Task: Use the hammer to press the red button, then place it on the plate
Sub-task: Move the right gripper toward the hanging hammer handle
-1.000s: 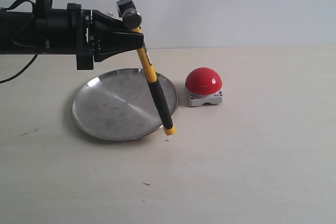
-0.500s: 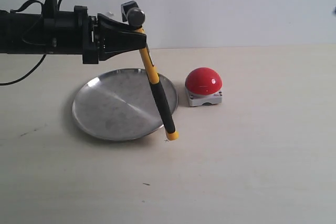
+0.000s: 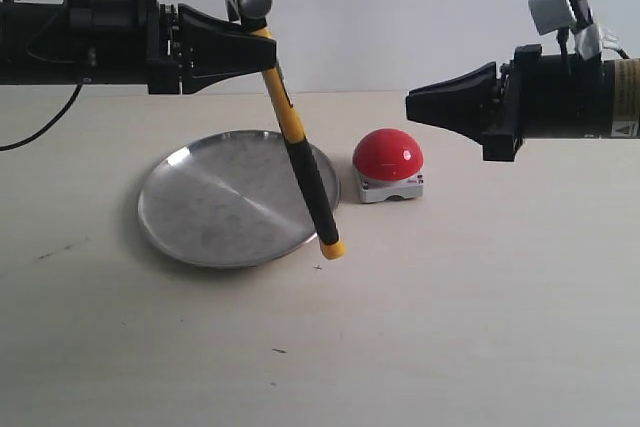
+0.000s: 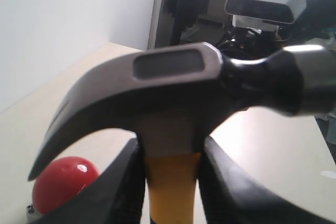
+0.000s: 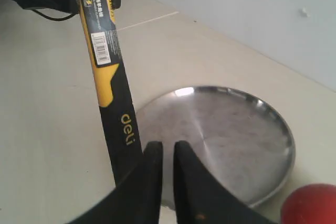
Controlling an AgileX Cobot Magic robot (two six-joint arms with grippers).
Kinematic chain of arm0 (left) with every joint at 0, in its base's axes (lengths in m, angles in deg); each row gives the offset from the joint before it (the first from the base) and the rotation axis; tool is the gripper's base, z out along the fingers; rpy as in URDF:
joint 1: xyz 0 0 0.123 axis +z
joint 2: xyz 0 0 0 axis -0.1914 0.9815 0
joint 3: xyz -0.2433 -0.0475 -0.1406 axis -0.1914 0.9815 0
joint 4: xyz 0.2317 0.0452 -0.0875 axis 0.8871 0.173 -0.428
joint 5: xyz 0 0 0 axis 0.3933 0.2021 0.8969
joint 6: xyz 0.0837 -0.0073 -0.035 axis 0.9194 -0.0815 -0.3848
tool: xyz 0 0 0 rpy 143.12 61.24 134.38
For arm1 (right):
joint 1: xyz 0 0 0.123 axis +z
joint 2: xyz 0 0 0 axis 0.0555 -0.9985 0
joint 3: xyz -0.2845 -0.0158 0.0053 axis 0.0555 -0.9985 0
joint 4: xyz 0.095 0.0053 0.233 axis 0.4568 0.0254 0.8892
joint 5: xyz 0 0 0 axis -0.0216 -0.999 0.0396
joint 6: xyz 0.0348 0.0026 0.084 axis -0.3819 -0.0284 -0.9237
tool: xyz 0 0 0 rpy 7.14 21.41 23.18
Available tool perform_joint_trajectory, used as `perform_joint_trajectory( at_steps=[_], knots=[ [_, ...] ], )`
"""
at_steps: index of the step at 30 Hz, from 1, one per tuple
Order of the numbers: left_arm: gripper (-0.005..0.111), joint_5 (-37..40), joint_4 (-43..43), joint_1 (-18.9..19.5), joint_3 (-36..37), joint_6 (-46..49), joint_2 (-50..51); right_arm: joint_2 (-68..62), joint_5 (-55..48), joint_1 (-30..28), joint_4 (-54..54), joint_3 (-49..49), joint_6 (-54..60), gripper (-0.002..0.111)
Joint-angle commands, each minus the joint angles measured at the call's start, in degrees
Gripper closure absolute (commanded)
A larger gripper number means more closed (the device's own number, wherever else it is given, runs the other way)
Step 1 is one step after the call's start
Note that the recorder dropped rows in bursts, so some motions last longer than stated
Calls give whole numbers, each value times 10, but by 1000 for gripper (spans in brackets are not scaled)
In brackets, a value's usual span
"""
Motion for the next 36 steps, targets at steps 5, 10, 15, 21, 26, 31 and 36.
perform_joint_trajectory(
  at_steps=[5, 10, 15, 21, 26, 31, 36],
  knots=[
    [107, 30, -16, 1, -9, -8, -23, -23, 62, -2, -25, 30, -18, 70],
    [107, 30, -3, 1, -9, -9, -24, -23, 62, -2, -42, 30, -24, 51],
    [107, 30, 14, 1, -9, -13, -28, -23, 62, -2, -42, 30, -27, 42],
    [107, 30, 20, 1, -9, -15, -30, -23, 62, -2, -42, 30, -27, 36],
    [107, 30, 21, 1, -9, -15, -30, -23, 62, -2, -42, 30, -28, 34],
    [107, 30, -17, 1, -9, -31, -30, -23, 62, 27, -24, 30, -61, 34],
    [107, 30, -35, 1, -9, -36, -30, -23, -67, 100, 31, 30, -80, 31]
  ],
)
